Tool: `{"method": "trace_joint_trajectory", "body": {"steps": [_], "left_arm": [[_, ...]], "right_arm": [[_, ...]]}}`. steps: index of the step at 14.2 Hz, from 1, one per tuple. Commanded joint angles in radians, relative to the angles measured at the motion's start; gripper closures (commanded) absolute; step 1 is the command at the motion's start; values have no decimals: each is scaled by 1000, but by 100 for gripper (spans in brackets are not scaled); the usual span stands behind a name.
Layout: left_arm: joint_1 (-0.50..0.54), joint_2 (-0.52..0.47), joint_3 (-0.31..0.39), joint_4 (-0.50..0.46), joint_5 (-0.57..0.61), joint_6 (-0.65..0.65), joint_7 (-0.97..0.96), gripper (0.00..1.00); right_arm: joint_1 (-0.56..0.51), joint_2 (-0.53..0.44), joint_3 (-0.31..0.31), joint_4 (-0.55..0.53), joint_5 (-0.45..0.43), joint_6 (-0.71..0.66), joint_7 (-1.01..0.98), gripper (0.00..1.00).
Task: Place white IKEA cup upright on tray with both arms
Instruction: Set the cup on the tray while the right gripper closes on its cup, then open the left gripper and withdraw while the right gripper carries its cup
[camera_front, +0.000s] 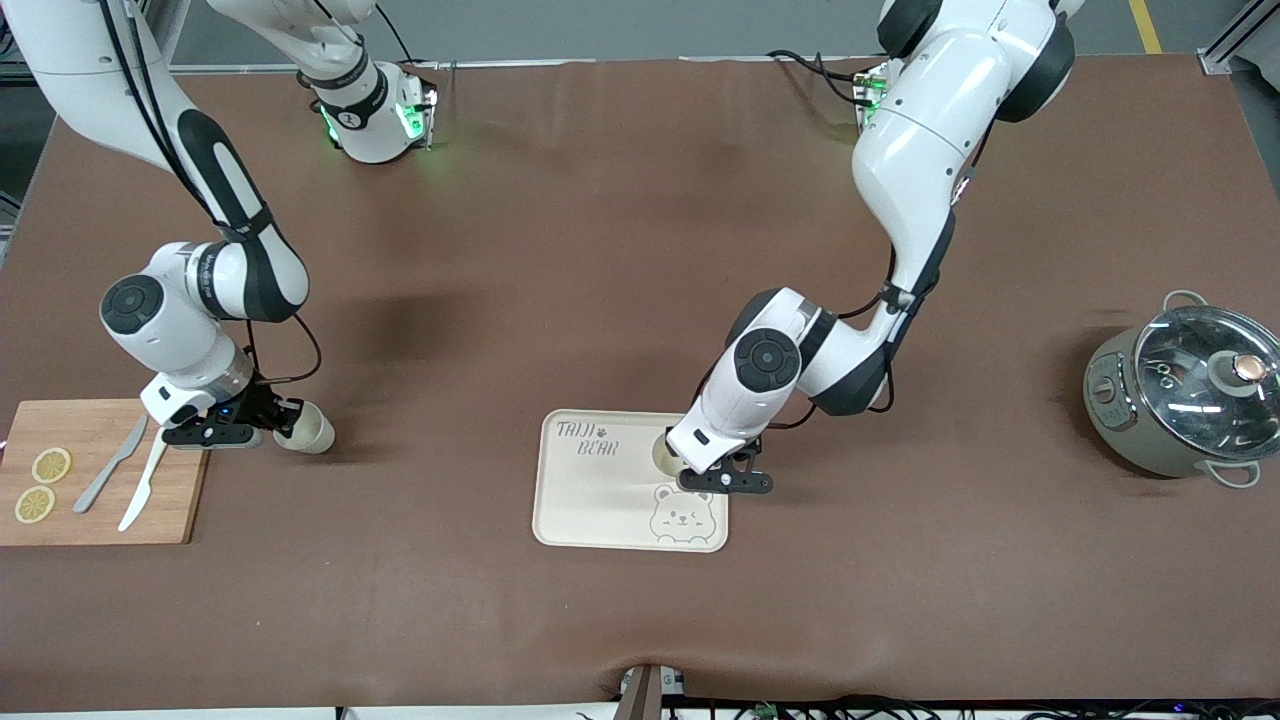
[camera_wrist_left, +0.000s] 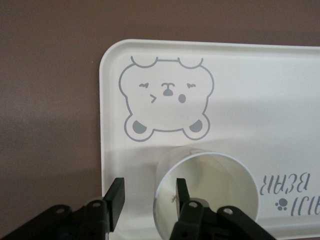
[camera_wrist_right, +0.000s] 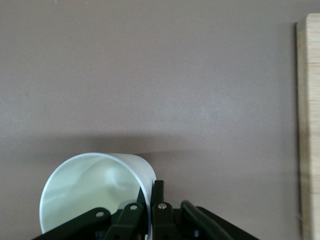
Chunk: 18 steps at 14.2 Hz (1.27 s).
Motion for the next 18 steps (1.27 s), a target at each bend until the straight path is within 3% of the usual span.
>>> {"method": "trace_joint_trajectory", "body": {"steps": [1, 4, 8, 15, 18], "left_arm": [[-5, -3, 9, 15, -5, 5, 12, 33], [-10, -17, 9, 15, -2, 2, 4, 12], [3, -63, 9, 7, 0, -46, 3, 0], [58, -201, 10, 0, 3, -289, 16, 0], [139, -280, 9, -14, 1, -386, 167, 0]], "right_arm": [[6, -95, 7, 50, -3, -208, 70, 100], [55, -140, 9, 104, -1, -347, 164, 100], [160, -160, 9, 120, -1, -386, 374, 100], [253, -151, 9, 150, 37, -386, 540, 100], [322, -143, 9, 191, 69, -386, 670, 100]]}}
